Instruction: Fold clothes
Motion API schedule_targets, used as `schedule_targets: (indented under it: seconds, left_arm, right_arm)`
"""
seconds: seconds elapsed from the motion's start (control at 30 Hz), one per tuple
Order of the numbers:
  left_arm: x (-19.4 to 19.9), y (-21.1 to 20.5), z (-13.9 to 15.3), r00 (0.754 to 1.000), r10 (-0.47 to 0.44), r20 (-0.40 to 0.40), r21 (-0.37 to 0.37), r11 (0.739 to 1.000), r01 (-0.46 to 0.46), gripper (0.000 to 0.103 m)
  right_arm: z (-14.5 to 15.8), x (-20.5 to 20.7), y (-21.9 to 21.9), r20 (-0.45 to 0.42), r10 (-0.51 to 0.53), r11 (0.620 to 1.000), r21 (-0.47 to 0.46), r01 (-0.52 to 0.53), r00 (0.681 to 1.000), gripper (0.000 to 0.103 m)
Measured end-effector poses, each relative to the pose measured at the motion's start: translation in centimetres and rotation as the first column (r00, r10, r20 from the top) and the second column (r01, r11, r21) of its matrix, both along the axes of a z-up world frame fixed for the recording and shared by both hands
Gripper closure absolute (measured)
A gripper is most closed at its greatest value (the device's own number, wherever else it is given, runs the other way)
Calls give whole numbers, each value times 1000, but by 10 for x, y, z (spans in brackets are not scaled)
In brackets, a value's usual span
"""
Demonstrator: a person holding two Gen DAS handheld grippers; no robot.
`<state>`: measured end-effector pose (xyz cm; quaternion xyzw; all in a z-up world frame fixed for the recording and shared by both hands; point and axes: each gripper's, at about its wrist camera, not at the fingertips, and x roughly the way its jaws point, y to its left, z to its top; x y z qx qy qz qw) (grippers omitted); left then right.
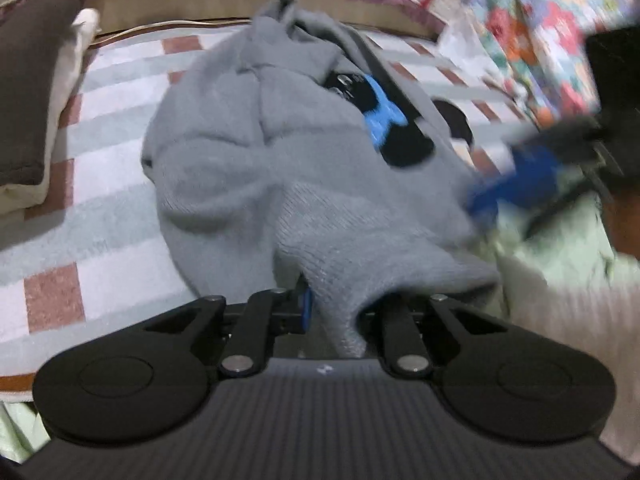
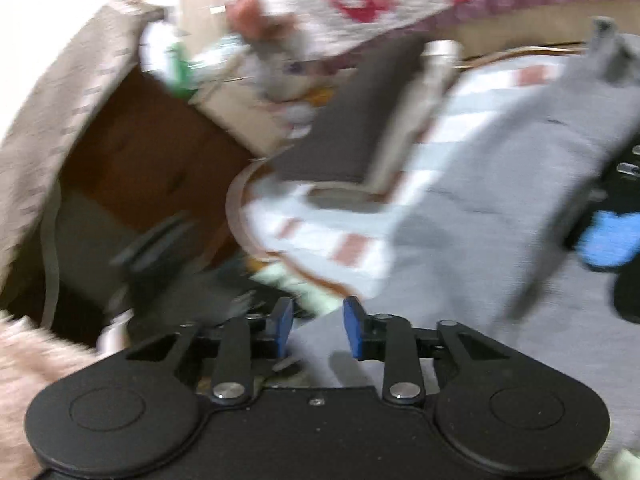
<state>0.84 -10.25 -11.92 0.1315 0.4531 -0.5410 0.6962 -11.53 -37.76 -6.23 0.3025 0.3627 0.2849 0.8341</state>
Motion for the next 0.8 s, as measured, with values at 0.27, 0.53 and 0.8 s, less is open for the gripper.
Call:
schedule_targets:
  seconds: [0.27,0.53,0.8]
  left_arm:
    - [42,-5,-19,961,125,-248,-81,985,-150,86]
    - [49,7,-41,924,146,-353,-92,977,-190,71]
    - [66,17,-75,745,96,-660,-194,936,-293,85]
  right_arm:
    - [-3,13,36,-50,77,955,-285,-88,996,78]
    - [-19,32,52,-110,-25,867,-497,-34,994,72]
    - [-13,24,71,-31,140,834,-534,-135,990,63]
